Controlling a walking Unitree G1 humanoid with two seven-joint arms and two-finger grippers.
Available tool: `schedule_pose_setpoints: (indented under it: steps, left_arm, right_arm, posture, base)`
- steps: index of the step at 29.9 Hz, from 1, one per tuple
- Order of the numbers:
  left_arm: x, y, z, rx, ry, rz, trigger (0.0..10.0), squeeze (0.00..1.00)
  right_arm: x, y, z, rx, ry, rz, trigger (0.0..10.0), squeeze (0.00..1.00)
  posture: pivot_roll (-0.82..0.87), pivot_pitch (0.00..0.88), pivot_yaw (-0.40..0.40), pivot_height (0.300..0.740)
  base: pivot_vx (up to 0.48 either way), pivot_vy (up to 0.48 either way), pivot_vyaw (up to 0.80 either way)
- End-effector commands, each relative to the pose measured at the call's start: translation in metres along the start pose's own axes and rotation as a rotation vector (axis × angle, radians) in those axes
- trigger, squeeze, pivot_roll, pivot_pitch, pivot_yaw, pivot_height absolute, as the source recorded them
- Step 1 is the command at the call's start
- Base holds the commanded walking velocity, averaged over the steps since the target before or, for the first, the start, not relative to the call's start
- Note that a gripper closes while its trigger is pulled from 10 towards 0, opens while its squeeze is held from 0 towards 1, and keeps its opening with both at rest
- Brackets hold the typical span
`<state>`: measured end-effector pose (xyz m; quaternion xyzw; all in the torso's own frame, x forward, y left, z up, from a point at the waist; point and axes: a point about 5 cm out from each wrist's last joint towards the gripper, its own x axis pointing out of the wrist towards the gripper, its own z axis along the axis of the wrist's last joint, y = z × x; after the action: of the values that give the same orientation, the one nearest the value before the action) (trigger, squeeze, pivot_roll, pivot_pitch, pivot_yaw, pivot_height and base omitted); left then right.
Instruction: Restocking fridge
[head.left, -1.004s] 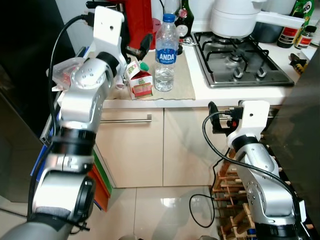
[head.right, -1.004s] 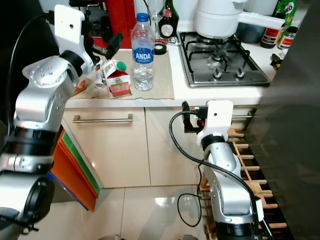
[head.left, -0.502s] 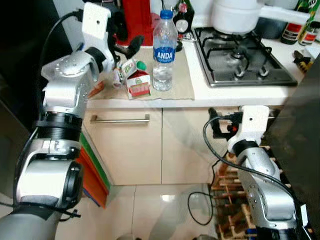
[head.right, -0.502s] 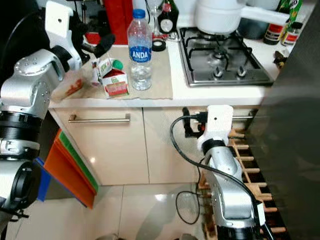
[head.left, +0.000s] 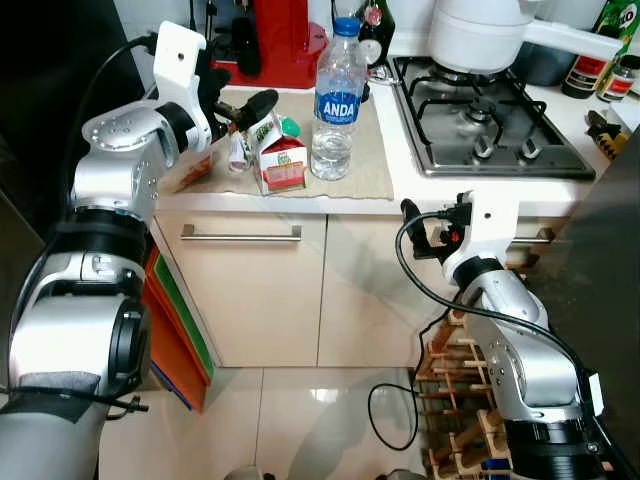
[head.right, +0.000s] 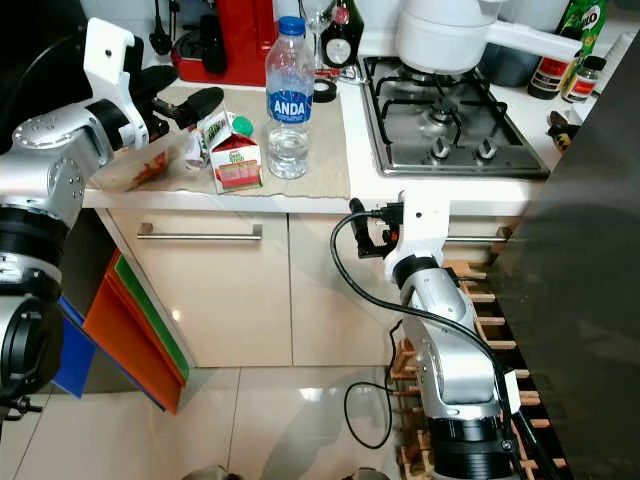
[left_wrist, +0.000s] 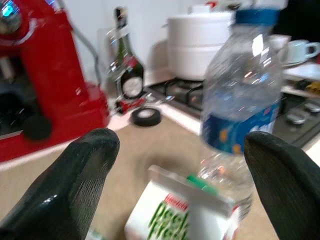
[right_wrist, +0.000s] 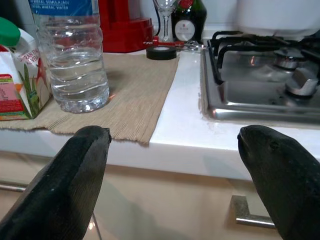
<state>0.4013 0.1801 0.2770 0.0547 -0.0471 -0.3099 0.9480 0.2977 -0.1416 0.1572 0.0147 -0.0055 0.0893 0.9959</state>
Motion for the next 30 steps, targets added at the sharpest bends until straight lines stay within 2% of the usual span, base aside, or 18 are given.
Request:
schedule_pose_setpoints:
  steps: [1, 6, 13, 27, 30]
  left_arm:
    - [0.001, 0.001, 0.01, 0.032, -0.015, -0.024, 10.0, 0.0]
    - [0.012, -0.013, 0.013, 0.05, -0.036, -0.132, 10.0, 0.0]
    - [0.024, -0.025, 0.009, 0.05, -0.042, -0.196, 10.0, 0.0]
    - [0.036, -0.036, -0.003, 0.076, 0.004, -0.191, 10.0, 0.0]
    - [0.038, -0.035, -0.004, 0.099, 0.02, -0.158, 10.0, 0.0]
  right_arm:
    - [0.002, 0.001, 0.002, 0.004, -0.015, 0.01, 10.0, 0.07]
    - [0.001, 0.003, 0.003, 0.01, -0.014, 0.027, 10.0, 0.07]
    - [-0.003, 0.001, 0.001, 0.012, -0.003, 0.035, 10.0, 0.07]
    - [-0.012, 0.001, -0.002, 0.013, 0.011, 0.033, 10.0, 0.07]
    - [-0.013, 0.002, -0.002, 0.013, 0.013, 0.033, 10.0, 0.07]
  posture:
    - [-0.06, 0.0, 0.006, 0.73]
    - [-0.08, 0.006, 0.004, 0.73]
    - [-0.1, 0.021, 0.005, 0.73]
    - [-0.12, 0.044, 0.013, 0.73]
    - [-0.13, 0.046, 0.014, 0.73]
  base:
    - [0.0, 0.0, 0.0]
    - [0.0, 0.0, 0.0]
    - [0.0, 0.0, 0.0]
    - [0.0, 0.0, 0.0]
    - [0.0, 0.0, 0.0]
